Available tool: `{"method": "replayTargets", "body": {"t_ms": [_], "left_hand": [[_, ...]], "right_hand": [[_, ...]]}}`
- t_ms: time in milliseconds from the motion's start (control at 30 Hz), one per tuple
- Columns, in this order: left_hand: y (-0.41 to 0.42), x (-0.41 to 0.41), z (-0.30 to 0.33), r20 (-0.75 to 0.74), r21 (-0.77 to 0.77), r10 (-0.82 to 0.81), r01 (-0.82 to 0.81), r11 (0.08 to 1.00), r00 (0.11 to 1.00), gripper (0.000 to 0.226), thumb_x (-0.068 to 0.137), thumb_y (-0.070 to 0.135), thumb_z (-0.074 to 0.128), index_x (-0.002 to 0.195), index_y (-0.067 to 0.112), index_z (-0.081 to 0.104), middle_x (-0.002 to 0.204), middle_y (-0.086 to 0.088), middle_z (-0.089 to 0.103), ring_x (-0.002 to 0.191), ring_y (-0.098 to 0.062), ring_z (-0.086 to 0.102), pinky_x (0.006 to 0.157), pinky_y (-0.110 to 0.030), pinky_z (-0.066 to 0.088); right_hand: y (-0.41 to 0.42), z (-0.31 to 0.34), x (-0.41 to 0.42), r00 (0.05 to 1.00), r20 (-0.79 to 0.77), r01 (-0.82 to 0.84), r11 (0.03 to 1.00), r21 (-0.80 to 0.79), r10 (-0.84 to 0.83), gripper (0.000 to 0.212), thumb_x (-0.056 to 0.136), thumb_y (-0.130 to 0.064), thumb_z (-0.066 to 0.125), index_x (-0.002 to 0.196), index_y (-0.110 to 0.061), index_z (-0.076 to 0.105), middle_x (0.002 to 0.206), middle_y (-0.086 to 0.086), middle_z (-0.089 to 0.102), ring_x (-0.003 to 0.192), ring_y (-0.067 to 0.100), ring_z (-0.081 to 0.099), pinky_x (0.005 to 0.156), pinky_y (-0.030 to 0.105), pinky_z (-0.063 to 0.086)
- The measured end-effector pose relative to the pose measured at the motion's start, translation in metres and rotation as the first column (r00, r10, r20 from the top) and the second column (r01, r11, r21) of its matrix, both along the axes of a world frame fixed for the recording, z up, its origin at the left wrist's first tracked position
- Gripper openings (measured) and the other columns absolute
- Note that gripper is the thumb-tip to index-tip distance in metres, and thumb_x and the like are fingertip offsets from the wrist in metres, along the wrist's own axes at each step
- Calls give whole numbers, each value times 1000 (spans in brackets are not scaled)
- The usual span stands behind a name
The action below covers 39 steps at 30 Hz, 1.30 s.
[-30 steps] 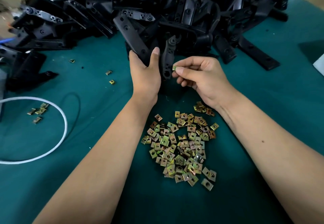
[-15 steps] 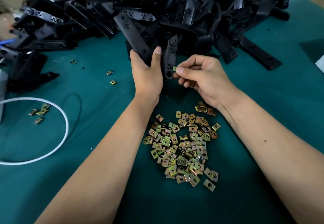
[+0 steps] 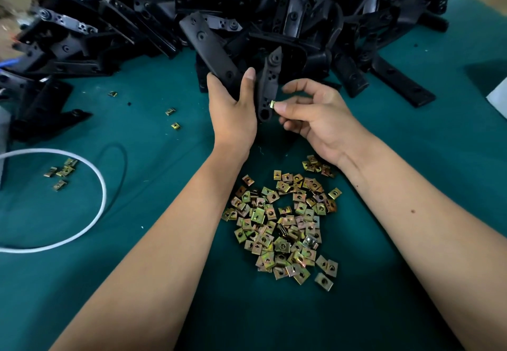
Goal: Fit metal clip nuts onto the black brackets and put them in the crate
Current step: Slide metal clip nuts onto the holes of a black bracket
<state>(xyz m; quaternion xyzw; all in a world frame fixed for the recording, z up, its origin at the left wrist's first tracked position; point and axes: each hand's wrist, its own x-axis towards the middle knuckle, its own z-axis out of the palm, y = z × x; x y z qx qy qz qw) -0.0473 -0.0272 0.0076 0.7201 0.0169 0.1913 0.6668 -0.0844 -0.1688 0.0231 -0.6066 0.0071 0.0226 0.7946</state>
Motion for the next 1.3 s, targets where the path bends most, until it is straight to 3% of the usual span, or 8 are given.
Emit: {"method": "replayTargets", "body": {"t_ms": [567,767,867,933,1000,1067,1233,1300], "left_hand": [[-1,-2,0,82,190,-32,16,982,996,32,101,24,64,112,-3,51,89,13,59,76,13,55,68,-5,41],[6,4,2,3,101,28,-28,994,1000,27,98,28,67,108,6,55,92,6,63,82,-4,59,77,-20,51],[15,9,5,-35,16,87,-87,996,996,23,98,28,67,106,10,56,96,7,64,88,-5,60,83,-21,50],[20,13,7,-78,-60,98,-103,993,992,23,99,28,67,108,10,56,104,2,67,96,-11,63,89,-23,51],[22,14,8,-103,-95,93,-103,990,990,22,99,28,66,110,11,57,109,-1,68,101,-14,64,91,-23,51],[22,13,8,-99,-83,92,-101,991,991,22,100,28,66,110,11,57,108,-1,67,102,-14,64,91,-22,50],[20,11,8,-92,-52,78,-83,995,993,21,100,29,66,107,12,56,104,0,67,99,-14,63,90,-25,51],[20,11,7,-99,-77,73,-81,994,992,19,100,29,65,106,13,56,106,-3,68,100,-16,64,93,-29,52]], "right_hand": [[0,-6,0,998,53,24,998,-59,-21,37,80,9,77,112,0,60,68,3,71,59,15,65,53,20,50],[11,-12,2,991,75,129,956,-262,-113,34,85,-10,83,107,-10,57,73,7,74,60,16,67,53,25,54],[12,-9,-1,976,175,-5,819,-574,129,22,88,-30,81,94,-18,64,70,-1,72,58,8,62,51,22,48],[15,-3,-6,881,144,-159,569,-807,451,21,81,-45,83,89,-29,73,77,-11,73,65,2,62,62,18,45],[18,1,-10,795,59,-201,354,-913,604,27,73,-56,83,94,-39,77,82,-19,70,73,1,62,66,13,40],[19,5,-11,771,32,-207,298,-932,636,27,73,-50,87,97,-44,77,84,-22,69,80,2,63,67,12,39],[18,3,-10,757,37,-251,342,-905,653,16,79,-28,88,89,-35,79,84,-23,69,82,2,64,74,17,44],[14,0,-9,783,116,-293,528,-797,610,12,85,-15,83,91,-21,75,89,-12,74,83,5,68,78,24,49]]}}
